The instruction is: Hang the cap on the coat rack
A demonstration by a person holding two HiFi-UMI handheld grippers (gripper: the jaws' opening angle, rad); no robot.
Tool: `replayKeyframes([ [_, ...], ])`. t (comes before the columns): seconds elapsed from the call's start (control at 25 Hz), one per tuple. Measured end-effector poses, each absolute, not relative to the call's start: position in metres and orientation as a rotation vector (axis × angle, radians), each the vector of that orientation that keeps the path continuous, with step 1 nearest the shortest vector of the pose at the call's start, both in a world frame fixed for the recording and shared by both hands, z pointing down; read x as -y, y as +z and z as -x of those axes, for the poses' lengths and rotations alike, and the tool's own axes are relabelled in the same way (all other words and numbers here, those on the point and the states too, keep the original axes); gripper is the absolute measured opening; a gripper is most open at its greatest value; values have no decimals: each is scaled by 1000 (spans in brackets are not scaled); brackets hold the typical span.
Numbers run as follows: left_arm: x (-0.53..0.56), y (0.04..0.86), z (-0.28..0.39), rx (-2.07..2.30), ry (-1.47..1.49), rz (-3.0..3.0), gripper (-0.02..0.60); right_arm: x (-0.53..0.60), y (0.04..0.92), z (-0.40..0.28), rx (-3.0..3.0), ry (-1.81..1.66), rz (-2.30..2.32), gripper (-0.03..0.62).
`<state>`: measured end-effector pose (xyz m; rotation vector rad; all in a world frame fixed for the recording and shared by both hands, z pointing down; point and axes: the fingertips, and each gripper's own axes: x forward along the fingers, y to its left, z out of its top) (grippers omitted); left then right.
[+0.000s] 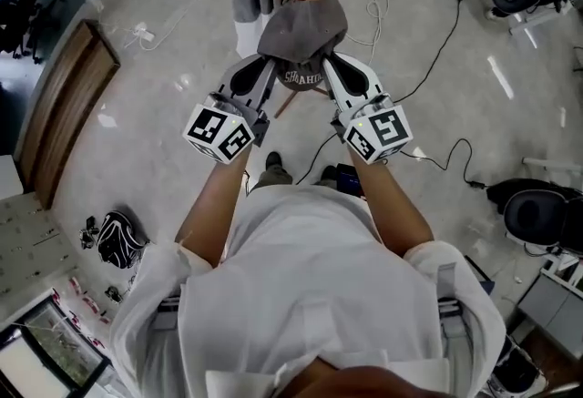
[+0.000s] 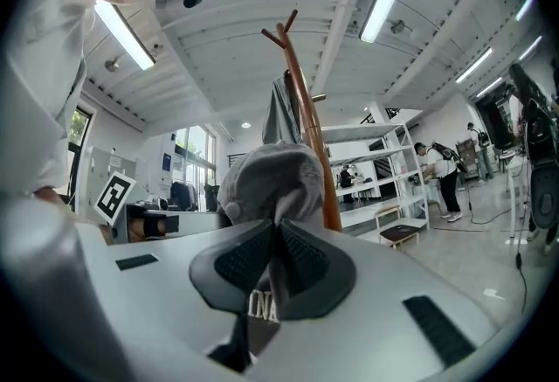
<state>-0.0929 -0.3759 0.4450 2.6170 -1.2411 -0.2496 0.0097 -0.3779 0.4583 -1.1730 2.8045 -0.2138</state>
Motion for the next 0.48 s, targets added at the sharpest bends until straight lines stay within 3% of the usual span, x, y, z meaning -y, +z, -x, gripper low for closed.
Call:
replayKeyframes([
  [0.48, 399, 479, 88, 1185, -215, -2588, 21, 397, 498, -12, -2838, -299, 1261, 40],
])
